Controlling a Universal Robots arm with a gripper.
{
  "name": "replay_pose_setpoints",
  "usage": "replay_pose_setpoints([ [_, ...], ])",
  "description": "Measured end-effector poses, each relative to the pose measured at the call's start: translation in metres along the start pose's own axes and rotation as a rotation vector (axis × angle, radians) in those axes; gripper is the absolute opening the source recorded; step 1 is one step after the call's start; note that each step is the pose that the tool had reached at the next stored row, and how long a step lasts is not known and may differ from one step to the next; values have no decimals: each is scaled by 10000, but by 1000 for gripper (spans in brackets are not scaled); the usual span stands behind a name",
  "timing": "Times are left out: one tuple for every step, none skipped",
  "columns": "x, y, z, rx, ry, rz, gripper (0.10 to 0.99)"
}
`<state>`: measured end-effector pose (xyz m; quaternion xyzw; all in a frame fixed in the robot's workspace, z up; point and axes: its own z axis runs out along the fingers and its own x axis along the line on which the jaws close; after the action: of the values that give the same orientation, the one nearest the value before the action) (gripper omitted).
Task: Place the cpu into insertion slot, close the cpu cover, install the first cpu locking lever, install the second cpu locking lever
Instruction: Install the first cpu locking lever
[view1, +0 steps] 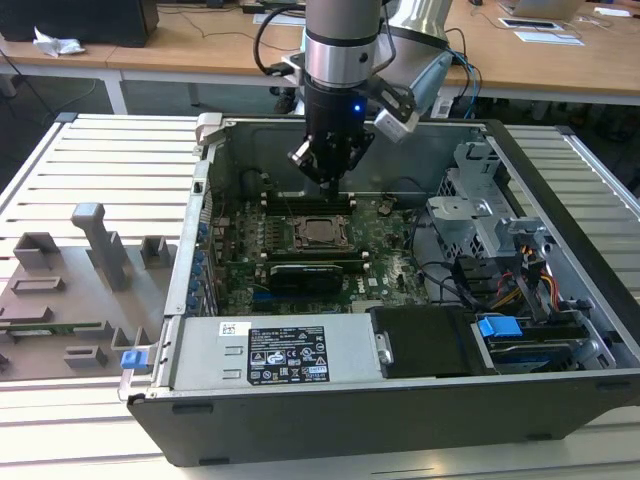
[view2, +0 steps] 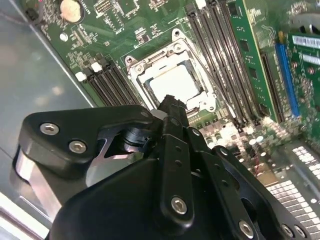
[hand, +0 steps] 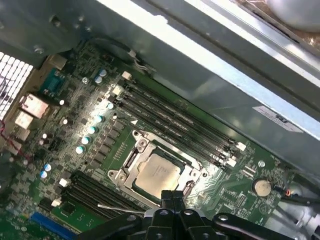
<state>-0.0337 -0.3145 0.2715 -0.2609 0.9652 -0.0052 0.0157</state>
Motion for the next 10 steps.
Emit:
replay_pose_setpoints([
  [0,0,0,10,7,358,106],
  [0,0,0,19,12,661,106],
  [0,0,0,25,17,911,106],
  [0,0,0,32,21,1180,106],
  [0,0,0,37,25,1356,106],
  [0,0,0,41,28,1497,106],
  [0,0,0,48,32,1726,106],
  [0,0,0,52,34,1856,106],
  [0,0,1,57,38,2048,106],
  [0,0,1,62,41,2248,106],
])
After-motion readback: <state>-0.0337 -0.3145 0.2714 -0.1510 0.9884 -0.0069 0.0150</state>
